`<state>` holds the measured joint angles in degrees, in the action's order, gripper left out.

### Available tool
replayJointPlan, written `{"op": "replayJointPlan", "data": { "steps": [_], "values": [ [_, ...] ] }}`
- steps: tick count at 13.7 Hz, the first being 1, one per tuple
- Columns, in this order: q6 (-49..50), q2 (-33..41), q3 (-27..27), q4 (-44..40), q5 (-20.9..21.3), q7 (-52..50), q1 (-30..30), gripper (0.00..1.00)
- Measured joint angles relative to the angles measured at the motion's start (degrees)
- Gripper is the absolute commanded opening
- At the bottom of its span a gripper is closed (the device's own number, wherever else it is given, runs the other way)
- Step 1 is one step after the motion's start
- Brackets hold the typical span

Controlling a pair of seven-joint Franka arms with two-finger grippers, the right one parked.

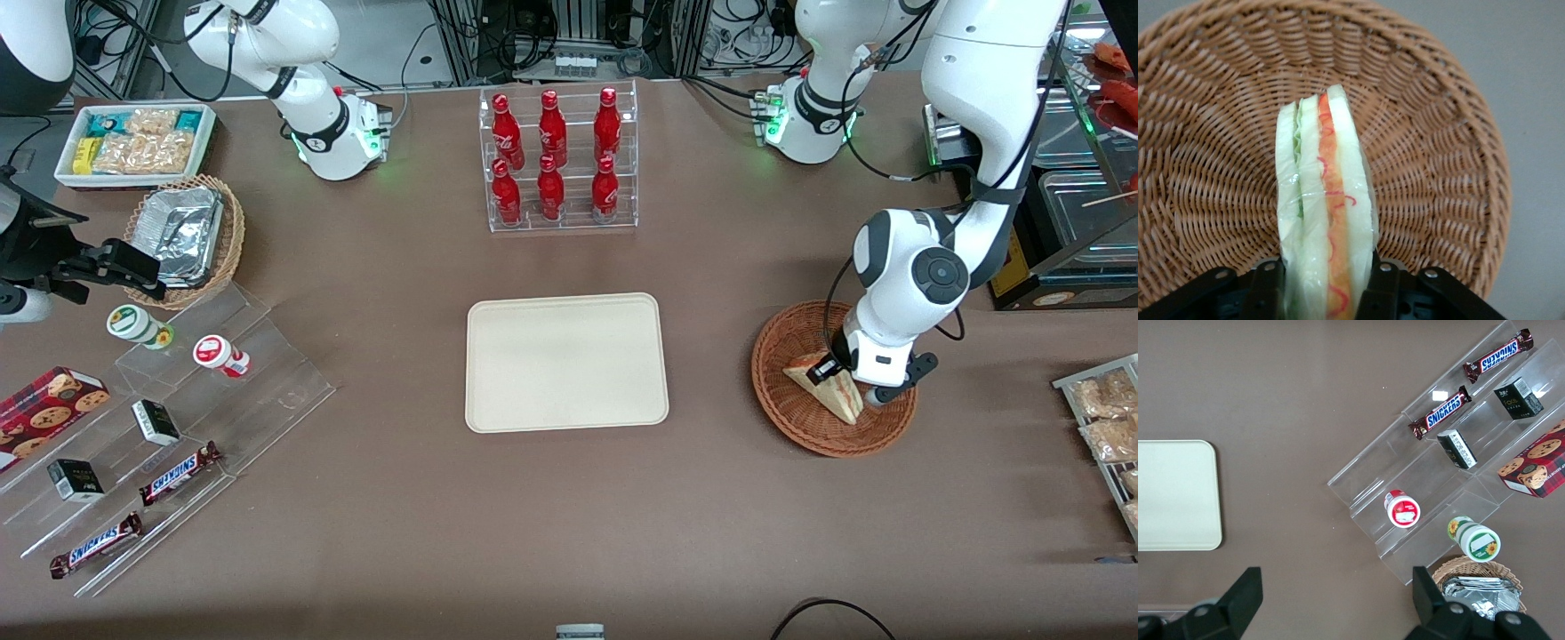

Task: Place sandwich from basket to tray
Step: 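Lower the left gripper and grasp the wrapped sandwich by its edge, then lift the sandwich and carry it over the cream tray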

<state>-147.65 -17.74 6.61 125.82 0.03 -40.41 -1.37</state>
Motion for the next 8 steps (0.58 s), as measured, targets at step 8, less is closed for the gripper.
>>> {"op": "replayJointPlan", "data": {
  "steps": [8],
  "values": [
    [31.00, 8.30, 0.86, -14.62, 1.72, -0.07, -7.25, 0.17]
  ]
}}
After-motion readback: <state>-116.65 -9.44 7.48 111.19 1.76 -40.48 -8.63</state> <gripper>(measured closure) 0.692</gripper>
